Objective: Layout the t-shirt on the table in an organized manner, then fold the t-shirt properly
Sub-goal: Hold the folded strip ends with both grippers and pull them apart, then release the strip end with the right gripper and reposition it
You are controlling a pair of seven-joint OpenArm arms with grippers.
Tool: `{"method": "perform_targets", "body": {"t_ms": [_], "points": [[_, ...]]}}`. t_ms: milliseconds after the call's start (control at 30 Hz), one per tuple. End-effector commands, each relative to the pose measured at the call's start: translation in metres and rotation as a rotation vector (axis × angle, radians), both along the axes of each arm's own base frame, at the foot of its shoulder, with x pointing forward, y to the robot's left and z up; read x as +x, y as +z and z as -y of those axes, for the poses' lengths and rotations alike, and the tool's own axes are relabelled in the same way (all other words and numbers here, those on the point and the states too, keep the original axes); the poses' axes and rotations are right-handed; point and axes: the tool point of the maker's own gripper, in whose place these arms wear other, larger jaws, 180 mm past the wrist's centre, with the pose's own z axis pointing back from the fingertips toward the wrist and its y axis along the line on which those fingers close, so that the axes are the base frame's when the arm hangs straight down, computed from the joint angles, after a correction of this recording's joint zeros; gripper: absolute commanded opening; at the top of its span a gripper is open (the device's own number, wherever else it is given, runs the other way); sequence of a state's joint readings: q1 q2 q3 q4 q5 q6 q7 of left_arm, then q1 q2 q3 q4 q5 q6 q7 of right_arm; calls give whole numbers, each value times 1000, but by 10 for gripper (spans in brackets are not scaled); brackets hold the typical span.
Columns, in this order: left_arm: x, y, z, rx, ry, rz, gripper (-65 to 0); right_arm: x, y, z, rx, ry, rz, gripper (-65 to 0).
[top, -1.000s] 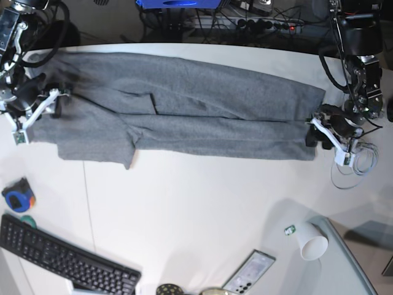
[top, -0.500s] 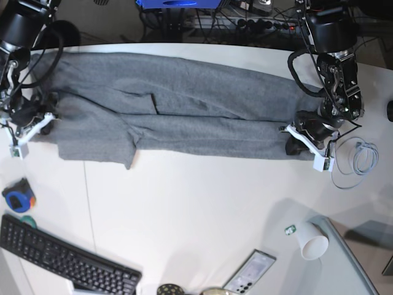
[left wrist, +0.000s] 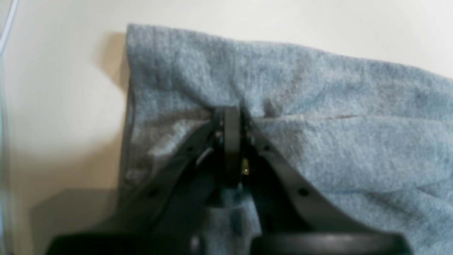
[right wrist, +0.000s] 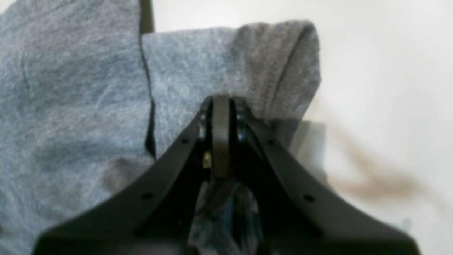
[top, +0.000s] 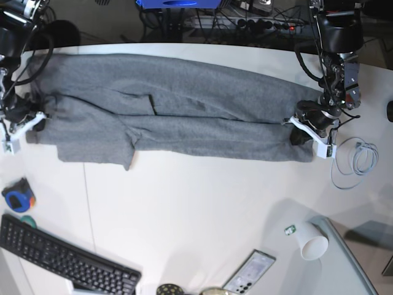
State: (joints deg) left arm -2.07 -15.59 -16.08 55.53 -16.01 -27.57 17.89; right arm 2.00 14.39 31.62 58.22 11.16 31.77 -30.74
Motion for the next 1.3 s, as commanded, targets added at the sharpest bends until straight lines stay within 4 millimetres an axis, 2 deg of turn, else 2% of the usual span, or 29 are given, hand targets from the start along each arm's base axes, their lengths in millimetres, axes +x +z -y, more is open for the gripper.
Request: {"method": "perform_targets", "body": {"t_ms": [0,133,200,233,367,400,533,567,733,1267], "points": [[11,16,-7,32,-7,40,-650,23,29,14,-48,1,96,-629],[23,38,-3,63,-46,70,-650,48,71,7,-104,43,193,-618],[25,47,-6,76,-44,68,-650,67,85,1,-112,69,207,-578],[25,51,-10,78,-29,74,-650,77,90,-8,-113,102,204,-525],[21,63,-27,86,24,101,-650,103,85,-33,-78,171,175,-288],[21,65,-30,88,32,106,-650,108,79,-37,-55,171,164,-261],[8,61,-46,98,76,90,-650,121,56,-45,38,135,138,-267],[8,62,-48,98,82,92,-650,122,52,-39,43,119,137,-267],[-3,59,-62,102,121,83,-650,120,36,-38,50,128,104,-267],[-4,59,-61,104,118,79,-650,101,16,-39,68,121,41,-269]]}}
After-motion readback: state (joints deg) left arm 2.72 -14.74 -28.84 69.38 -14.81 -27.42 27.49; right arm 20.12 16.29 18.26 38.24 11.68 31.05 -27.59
